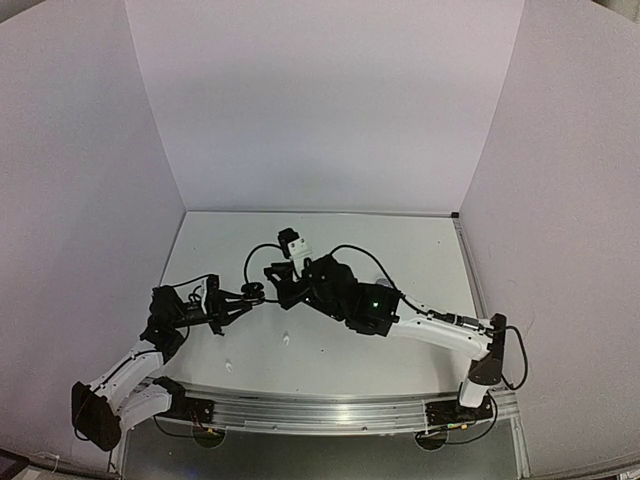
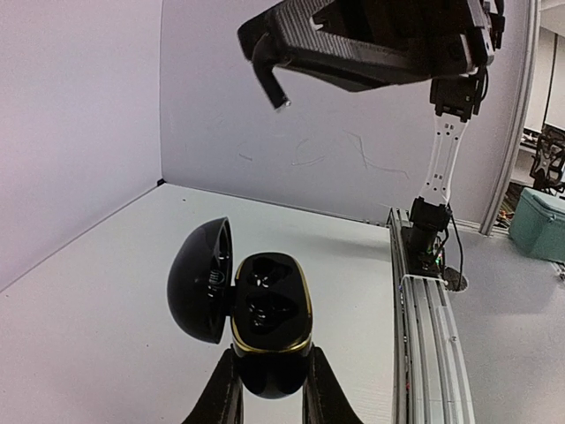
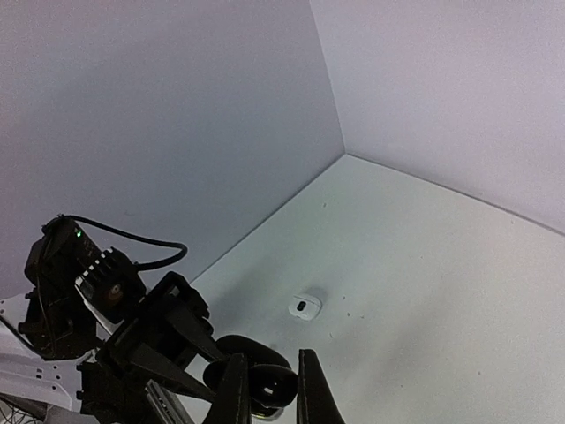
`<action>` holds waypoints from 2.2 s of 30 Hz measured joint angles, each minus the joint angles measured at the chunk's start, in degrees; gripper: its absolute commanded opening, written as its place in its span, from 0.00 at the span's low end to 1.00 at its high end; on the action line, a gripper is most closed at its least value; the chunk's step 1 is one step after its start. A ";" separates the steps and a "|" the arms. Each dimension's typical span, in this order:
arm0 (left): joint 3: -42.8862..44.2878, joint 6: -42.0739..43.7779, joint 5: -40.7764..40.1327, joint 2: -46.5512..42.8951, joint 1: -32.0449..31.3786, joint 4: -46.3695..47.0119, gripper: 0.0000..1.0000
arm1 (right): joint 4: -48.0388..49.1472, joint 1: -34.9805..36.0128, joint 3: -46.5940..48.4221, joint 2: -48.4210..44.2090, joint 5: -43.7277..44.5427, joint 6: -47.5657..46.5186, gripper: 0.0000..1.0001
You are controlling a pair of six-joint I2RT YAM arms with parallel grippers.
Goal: Insert the wireless bluetooth earbuds into the charging case
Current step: Insert the right earbud into the right side groove of the charging case.
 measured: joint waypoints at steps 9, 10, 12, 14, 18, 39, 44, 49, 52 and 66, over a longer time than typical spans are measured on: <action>1.12 4.44 -0.12 -0.73 -0.03 -0.40 0.00 | 6.88 0.81 0.00 3.33 -5.50 -9.62 0.00; 1.13 4.48 -0.12 -0.73 -0.04 -0.37 0.00 | 7.27 0.84 -0.01 3.33 -5.79 -10.18 0.00; 1.13 4.49 -0.16 -0.73 -0.04 -0.36 0.00 | 8.10 0.85 -0.26 3.33 -6.38 -11.11 0.00; 1.13 4.29 -0.29 -0.73 -0.04 -0.33 0.00 | 8.63 0.88 -1.00 3.31 -6.78 -11.73 0.00; 1.13 2.56 -0.43 -0.73 -0.04 -0.29 0.00 | 8.59 0.88 -3.24 3.31 -7.90 -13.11 0.00; 1.17 -1.12 1.48 0.73 -0.04 1.33 0.00 | 8.76 0.88 -4.74 3.31 -6.68 -21.40 0.00; 1.17 -1.36 1.52 0.78 -0.04 0.98 0.00 | 10.39 0.90 -6.98 3.31 -6.69 -22.91 0.00; 1.17 -1.37 2.18 1.12 -0.04 0.74 0.00 | 12.09 0.90 -8.30 3.09 -6.76 -25.13 0.00; 1.17 -1.05 2.85 1.30 -0.04 1.29 0.00 | 13.45 0.90 -8.58 3.09 -7.15 -26.69 0.00; 1.17 6.44 4.64 2.40 -0.04 5.15 0.00 | 16.58 0.84 -12.51 -1.85 -10.46 -28.29 0.00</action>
